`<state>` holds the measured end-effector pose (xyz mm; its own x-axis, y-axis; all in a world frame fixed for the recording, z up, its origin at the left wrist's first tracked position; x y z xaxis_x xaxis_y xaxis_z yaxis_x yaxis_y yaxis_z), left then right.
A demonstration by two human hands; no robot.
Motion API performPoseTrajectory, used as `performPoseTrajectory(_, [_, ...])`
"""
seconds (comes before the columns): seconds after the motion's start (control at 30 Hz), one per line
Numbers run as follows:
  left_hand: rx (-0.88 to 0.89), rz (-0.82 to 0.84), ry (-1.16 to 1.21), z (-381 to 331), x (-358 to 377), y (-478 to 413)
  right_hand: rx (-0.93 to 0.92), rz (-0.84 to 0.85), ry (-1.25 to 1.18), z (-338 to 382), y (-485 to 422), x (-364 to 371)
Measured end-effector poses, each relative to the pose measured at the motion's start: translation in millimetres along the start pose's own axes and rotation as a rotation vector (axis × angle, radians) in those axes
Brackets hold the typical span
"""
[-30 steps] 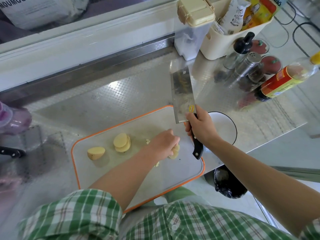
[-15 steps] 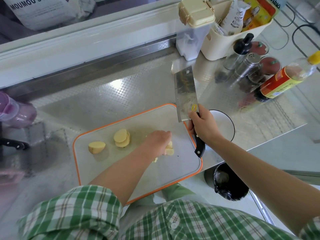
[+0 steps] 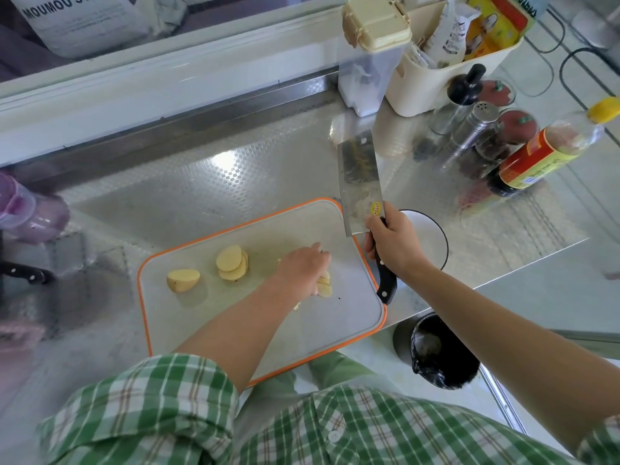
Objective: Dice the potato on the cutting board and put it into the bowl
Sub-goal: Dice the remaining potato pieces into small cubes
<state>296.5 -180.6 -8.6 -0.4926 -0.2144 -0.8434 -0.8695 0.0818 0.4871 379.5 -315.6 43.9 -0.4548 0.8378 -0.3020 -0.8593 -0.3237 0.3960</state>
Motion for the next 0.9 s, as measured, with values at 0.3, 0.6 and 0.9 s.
performPoseTrajectory(0.3, [-0.172,-0.374,0.604,44,-32,16,-0.043,0.04,0.041,3,3,15])
performPoseTrajectory(0.6, [-0.679,-0.697,0.892,112,-12,74,-0.023,0.206,0.169,-10,41,85])
performPoseTrajectory(0.9, [-0.665,-0.844,0.956,121,18,104,-0.028,0.199,0.395,-53,89,140])
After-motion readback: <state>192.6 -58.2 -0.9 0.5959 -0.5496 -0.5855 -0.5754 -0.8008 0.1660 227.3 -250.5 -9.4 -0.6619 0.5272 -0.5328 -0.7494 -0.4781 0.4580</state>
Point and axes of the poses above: each hand's wrist, its own y-axis away from the middle knuckle, its own x-axis out of the palm, z = x × y, the point moved 3 cm from there along -y, towards the middle knuckle, and after that the axes turned 1 degree about -y, right-handed, at the moved point
